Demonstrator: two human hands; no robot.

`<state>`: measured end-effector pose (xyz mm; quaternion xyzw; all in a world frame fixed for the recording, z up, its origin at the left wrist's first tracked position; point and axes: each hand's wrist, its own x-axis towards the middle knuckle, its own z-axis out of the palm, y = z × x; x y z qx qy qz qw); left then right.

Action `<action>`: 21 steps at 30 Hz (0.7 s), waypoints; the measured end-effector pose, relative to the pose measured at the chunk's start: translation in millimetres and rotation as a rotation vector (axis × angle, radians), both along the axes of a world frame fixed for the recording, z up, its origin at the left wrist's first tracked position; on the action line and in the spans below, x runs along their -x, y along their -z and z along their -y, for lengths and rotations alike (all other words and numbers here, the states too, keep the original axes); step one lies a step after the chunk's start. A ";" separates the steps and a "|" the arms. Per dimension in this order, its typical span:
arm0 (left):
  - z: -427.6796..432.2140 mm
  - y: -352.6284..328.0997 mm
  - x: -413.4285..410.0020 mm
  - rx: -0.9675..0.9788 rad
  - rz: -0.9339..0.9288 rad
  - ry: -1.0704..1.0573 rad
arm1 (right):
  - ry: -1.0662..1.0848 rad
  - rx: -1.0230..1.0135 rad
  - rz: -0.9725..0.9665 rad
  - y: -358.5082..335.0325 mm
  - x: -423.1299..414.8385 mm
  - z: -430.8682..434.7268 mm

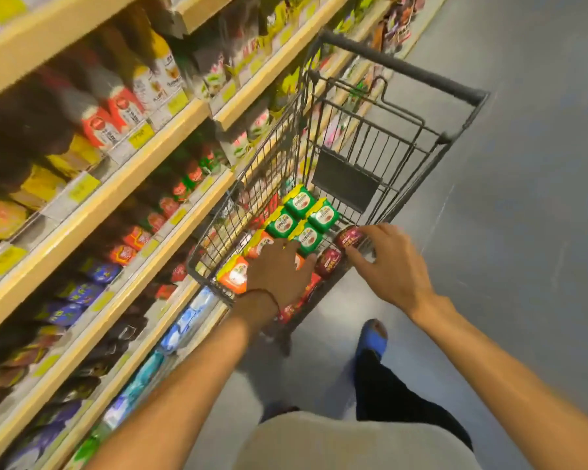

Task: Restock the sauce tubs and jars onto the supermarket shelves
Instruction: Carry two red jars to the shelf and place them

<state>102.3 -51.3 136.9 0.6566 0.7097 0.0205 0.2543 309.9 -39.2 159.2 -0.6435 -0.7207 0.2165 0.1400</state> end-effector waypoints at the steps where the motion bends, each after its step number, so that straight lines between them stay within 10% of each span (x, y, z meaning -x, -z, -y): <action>1: -13.6 3.9 -9.6 0.028 0.010 -0.041 | -0.051 0.017 0.006 3.1 -9.9 -21.6; 21: -144.9 153.8 -67.8 0.528 0.294 -0.604 | -0.374 0.663 0.162 142.8 -30.0 -285.6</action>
